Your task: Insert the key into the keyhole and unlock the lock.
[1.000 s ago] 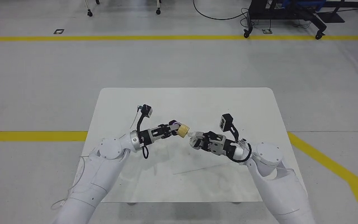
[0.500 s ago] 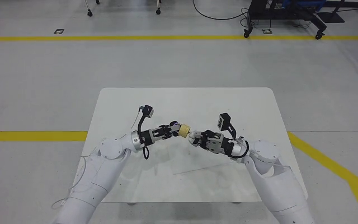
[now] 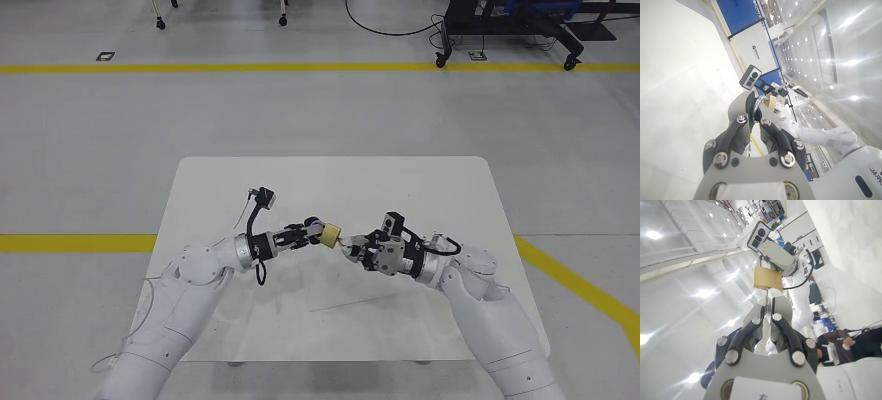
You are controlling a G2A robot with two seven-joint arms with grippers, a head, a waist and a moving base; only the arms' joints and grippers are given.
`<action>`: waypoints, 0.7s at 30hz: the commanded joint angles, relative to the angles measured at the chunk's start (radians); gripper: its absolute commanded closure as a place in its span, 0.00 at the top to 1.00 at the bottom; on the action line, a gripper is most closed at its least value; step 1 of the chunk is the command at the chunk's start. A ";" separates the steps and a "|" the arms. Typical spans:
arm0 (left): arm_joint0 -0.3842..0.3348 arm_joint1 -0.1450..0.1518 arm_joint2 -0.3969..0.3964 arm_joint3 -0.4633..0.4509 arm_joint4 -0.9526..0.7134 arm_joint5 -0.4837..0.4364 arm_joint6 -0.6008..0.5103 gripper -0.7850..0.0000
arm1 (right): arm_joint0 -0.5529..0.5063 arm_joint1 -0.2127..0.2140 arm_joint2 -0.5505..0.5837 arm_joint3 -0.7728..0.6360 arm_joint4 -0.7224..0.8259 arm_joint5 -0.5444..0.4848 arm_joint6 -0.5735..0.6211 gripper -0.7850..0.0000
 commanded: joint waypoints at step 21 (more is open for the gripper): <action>0.012 0.013 0.010 -0.040 0.160 -0.124 0.040 0.00 | 0.060 0.008 -0.032 0.109 0.083 0.159 0.051 0.00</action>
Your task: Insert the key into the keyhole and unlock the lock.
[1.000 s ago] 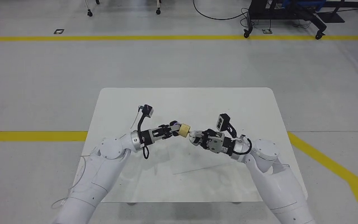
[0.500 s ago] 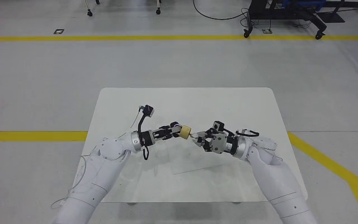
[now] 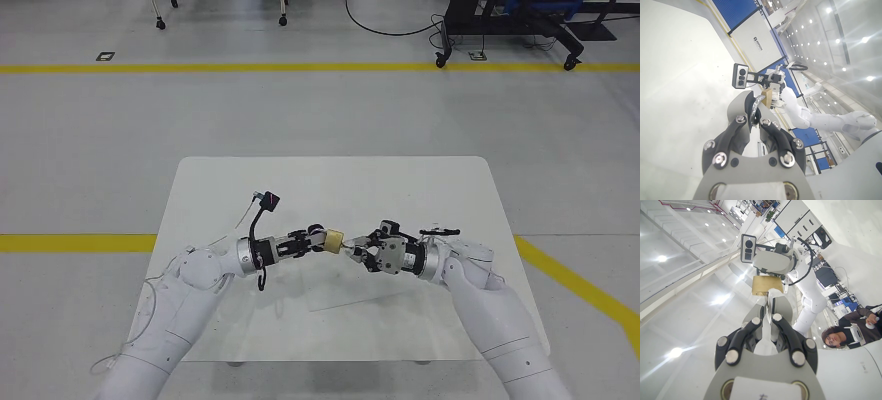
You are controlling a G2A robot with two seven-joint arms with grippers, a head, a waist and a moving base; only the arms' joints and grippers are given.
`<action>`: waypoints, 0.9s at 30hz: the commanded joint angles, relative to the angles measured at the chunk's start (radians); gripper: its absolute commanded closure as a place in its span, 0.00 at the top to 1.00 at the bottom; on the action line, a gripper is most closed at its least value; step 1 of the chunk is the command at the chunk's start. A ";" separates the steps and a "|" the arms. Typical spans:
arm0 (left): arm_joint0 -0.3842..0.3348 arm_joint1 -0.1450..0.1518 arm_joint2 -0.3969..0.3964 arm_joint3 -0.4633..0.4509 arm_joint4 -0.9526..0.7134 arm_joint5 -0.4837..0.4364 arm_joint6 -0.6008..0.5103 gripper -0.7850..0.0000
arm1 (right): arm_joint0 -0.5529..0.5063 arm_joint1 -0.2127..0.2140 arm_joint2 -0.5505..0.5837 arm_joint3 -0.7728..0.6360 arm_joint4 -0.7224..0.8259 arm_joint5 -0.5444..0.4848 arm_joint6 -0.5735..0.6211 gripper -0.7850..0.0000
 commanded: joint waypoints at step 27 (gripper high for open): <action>-0.009 0.019 0.027 -0.013 0.161 0.078 -0.003 0.00 | -0.103 0.075 0.225 -0.160 -0.136 -0.270 -0.111 1.00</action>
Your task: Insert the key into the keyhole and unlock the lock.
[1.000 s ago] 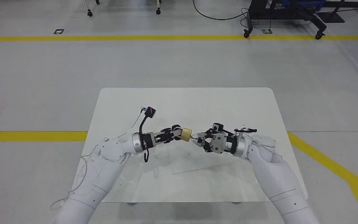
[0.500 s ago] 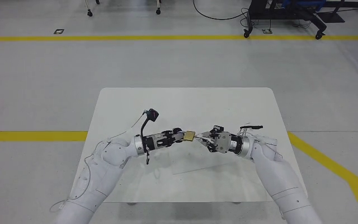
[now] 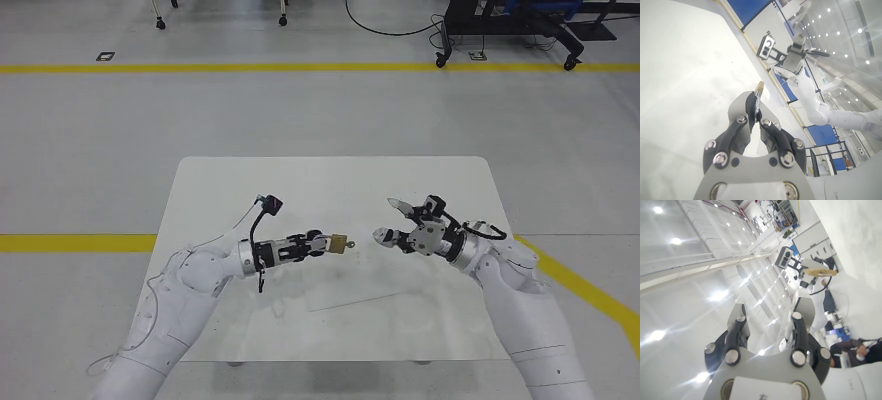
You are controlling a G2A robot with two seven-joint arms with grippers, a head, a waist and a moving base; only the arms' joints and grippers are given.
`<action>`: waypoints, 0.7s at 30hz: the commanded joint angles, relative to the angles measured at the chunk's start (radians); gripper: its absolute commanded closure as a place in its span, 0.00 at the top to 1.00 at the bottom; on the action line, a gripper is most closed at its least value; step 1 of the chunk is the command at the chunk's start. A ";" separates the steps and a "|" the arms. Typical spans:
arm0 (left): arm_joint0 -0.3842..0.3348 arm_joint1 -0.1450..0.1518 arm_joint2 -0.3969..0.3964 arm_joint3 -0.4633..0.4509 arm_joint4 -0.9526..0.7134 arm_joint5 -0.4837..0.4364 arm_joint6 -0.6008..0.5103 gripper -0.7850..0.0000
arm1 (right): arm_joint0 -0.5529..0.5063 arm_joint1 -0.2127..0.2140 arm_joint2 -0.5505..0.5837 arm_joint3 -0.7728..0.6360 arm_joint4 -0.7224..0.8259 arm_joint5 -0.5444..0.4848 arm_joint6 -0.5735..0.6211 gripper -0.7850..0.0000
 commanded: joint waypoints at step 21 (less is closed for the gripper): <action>-0.097 -0.046 0.196 0.107 0.406 0.176 0.112 1.00 | -0.010 0.003 0.013 -0.018 -0.019 -0.007 -0.015 1.00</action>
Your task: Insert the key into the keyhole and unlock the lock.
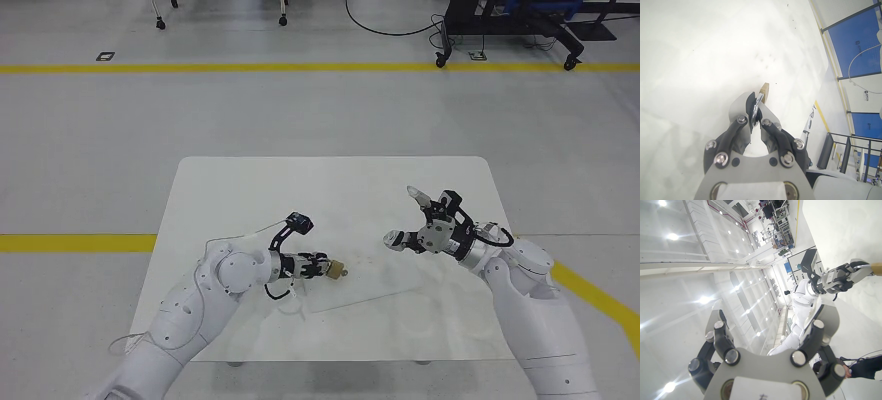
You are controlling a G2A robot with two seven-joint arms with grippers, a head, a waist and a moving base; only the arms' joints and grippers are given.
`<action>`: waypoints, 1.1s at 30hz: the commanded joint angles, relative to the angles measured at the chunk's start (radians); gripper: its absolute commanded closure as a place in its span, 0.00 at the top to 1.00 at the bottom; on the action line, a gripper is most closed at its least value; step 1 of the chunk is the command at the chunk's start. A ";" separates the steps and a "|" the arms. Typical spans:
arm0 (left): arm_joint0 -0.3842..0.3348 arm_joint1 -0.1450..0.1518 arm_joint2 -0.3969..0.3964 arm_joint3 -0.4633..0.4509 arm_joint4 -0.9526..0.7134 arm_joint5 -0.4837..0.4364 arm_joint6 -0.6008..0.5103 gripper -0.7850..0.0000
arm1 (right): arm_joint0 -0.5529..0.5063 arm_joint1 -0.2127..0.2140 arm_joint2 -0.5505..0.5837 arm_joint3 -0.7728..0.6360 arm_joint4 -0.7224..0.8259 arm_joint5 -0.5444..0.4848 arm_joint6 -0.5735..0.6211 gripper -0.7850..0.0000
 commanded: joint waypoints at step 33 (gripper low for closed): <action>0.243 0.160 -0.561 -0.292 0.053 -0.114 0.299 1.00 | -0.048 0.008 0.036 -0.066 -0.274 -0.343 -0.210 1.00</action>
